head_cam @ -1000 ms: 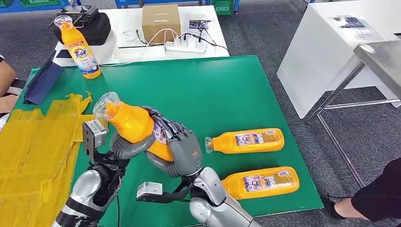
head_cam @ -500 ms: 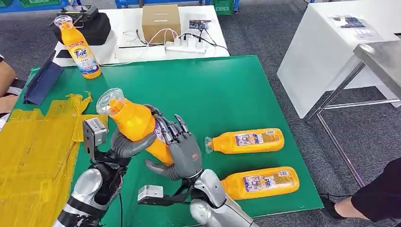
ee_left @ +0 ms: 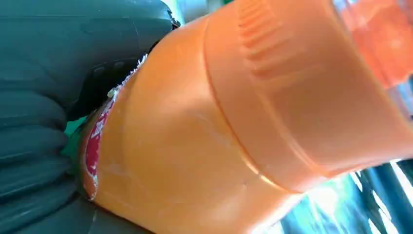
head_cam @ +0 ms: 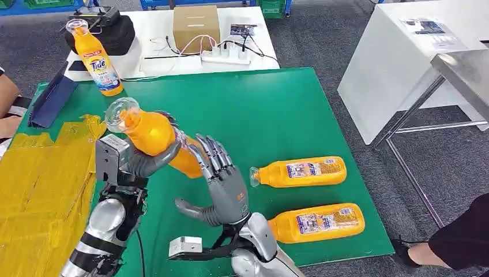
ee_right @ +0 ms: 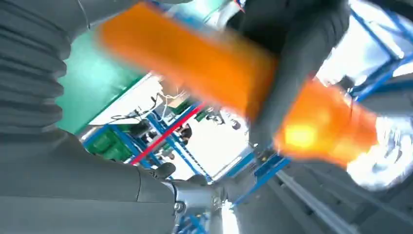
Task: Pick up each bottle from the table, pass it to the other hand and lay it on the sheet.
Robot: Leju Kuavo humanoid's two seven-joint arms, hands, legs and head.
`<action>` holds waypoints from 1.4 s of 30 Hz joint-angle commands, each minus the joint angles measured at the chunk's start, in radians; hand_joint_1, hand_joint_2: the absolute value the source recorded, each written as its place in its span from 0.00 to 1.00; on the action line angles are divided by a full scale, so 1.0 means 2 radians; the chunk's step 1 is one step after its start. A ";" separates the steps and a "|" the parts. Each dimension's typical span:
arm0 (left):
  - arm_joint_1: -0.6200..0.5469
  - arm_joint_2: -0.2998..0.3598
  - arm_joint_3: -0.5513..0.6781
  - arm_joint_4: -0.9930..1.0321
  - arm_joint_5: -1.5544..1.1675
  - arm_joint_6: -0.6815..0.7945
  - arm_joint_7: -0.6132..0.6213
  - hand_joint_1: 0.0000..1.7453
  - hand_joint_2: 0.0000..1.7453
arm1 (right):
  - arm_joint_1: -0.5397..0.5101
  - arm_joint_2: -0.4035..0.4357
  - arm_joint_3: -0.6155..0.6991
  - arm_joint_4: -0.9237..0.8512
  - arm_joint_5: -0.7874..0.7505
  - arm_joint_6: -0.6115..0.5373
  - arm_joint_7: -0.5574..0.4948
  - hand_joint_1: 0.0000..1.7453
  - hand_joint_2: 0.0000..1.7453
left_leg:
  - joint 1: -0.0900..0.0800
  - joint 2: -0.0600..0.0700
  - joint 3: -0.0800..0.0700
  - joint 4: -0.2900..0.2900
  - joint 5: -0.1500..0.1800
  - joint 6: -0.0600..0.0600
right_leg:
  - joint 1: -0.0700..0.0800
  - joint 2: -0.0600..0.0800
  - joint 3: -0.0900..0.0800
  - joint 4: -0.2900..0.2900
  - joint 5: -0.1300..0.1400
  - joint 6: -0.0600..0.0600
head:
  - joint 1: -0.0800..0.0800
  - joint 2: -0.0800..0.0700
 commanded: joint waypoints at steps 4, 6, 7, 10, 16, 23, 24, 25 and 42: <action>-0.068 0.056 0.011 0.114 -0.457 0.169 0.091 1.00 1.00 | 0.029 -0.073 -0.021 -0.149 -0.026 0.054 0.066 0.00 1.00 | 0.000 -0.001 0.001 0.000 0.000 0.000 | 0.000 -0.001 0.002 0.000 0.000 -0.001 | 0.000 0.000; -0.073 0.074 0.012 0.137 -0.574 0.160 0.135 1.00 1.00 | 0.031 -0.089 -0.038 -0.163 -0.027 0.102 0.083 0.00 1.00 | 0.000 -0.001 0.002 0.000 0.000 0.000 | 0.000 -0.001 0.002 0.000 -0.001 -0.001 | 0.000 0.000; -0.087 0.092 -0.002 0.174 -0.685 0.104 0.198 1.00 1.00 | 0.027 -0.106 -0.047 -0.160 0.002 0.153 0.121 0.00 1.00 | 0.000 -0.001 0.002 0.000 0.000 0.000 | 0.000 -0.001 0.002 0.000 0.000 -0.001 | 0.000 0.000; -0.122 0.094 -0.004 0.261 -0.734 0.097 0.212 1.00 1.00 | 0.017 -0.126 -0.076 -0.146 0.021 0.198 0.137 0.00 1.00 | 0.000 -0.001 0.003 0.000 0.000 0.000 | 0.000 -0.001 0.003 0.000 -0.001 -0.001 | 0.000 0.000; -0.185 0.107 -0.075 0.423 -0.747 0.056 0.259 1.00 1.00 | -0.022 -0.186 -0.091 -0.069 0.057 0.264 0.187 0.00 1.00 | 0.000 -0.001 0.002 0.000 0.000 0.000 | 0.000 -0.001 0.002 0.000 0.000 -0.001 | 0.000 0.000; -0.208 0.094 -0.060 0.483 -0.738 0.038 0.245 1.00 1.00 | -0.023 -0.218 -0.098 -0.046 0.047 0.274 0.166 0.00 1.00 | 0.000 0.000 0.001 0.000 0.001 0.001 | 0.000 0.000 0.002 0.000 0.000 0.000 | 0.000 0.000; -0.208 0.094 -0.060 0.484 -0.738 0.037 0.245 1.00 1.00 | -0.022 -0.216 -0.097 -0.046 0.047 0.274 0.166 0.00 1.00 | 0.000 0.000 0.002 0.001 0.000 0.001 | 0.000 0.000 0.004 0.000 0.000 -0.001 | 0.000 0.000; -0.208 0.094 -0.060 0.484 -0.739 0.037 0.245 1.00 1.00 | -0.023 -0.215 -0.096 -0.047 0.047 0.274 0.167 0.00 1.00 | 0.000 0.000 0.002 0.000 0.000 0.000 | 0.000 0.000 0.003 0.000 0.000 -0.001 | 0.000 0.000; -0.206 0.051 0.096 0.498 -0.575 0.047 0.127 0.00 1.00 | 0.035 -0.323 -0.157 0.038 0.065 0.334 0.171 0.00 1.00 | 0.000 -0.003 0.003 0.001 0.000 0.001 | 0.000 -0.003 0.005 -0.001 -0.001 -0.001 | 0.000 0.000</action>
